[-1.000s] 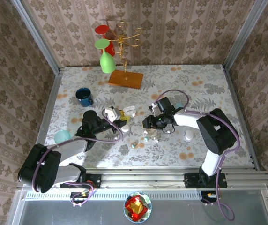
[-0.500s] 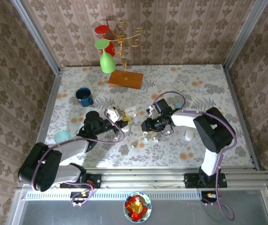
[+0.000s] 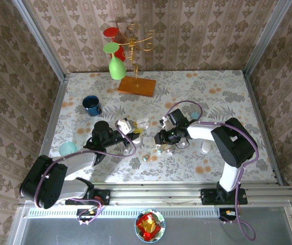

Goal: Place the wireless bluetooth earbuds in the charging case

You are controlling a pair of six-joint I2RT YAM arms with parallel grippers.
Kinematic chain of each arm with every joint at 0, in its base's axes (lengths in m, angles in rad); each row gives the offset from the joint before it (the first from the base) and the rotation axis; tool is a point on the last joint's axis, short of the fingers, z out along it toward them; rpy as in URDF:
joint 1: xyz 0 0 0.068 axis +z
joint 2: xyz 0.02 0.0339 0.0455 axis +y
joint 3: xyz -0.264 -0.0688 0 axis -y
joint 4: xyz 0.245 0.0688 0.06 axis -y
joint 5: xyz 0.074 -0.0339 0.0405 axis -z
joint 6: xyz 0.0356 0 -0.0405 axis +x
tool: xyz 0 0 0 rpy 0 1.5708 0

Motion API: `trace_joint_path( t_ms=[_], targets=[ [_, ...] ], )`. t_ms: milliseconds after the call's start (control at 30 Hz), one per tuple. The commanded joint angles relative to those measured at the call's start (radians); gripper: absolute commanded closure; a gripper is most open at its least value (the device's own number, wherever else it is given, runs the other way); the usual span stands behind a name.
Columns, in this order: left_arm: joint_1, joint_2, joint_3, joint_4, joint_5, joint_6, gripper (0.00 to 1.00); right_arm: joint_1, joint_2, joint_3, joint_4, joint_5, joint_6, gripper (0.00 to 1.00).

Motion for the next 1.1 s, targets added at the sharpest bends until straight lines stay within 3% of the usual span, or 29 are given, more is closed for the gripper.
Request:
trace_joint_path(
  t_ms=[0, 367, 700, 800, 1067],
  targets=[
    [-0.006, -0.003, 0.032, -0.007, 0.006, 0.020, 1.00, 0.012, -0.025, -0.028, -0.070, 0.021, -0.018, 0.62],
    [-0.007, 0.032, 0.039, 0.024, -0.001, 0.004, 1.00, 0.012, -0.032, -0.034, -0.085, 0.038, -0.024, 0.62],
    [-0.007, 0.036, 0.033, 0.023, -0.015, 0.009, 1.00, 0.012, 0.002, -0.019, -0.062, 0.037, -0.012, 0.74],
    [-0.007, 0.036, 0.031, 0.023, -0.019, 0.012, 1.00, 0.009, -0.031, -0.035, -0.050, 0.099, -0.003, 0.79],
    [-0.007, 0.039, 0.031, 0.003, 0.013, 0.015, 1.00, 0.004, -0.219, -0.116, 0.051, 0.280, -0.007, 0.80]
  ],
)
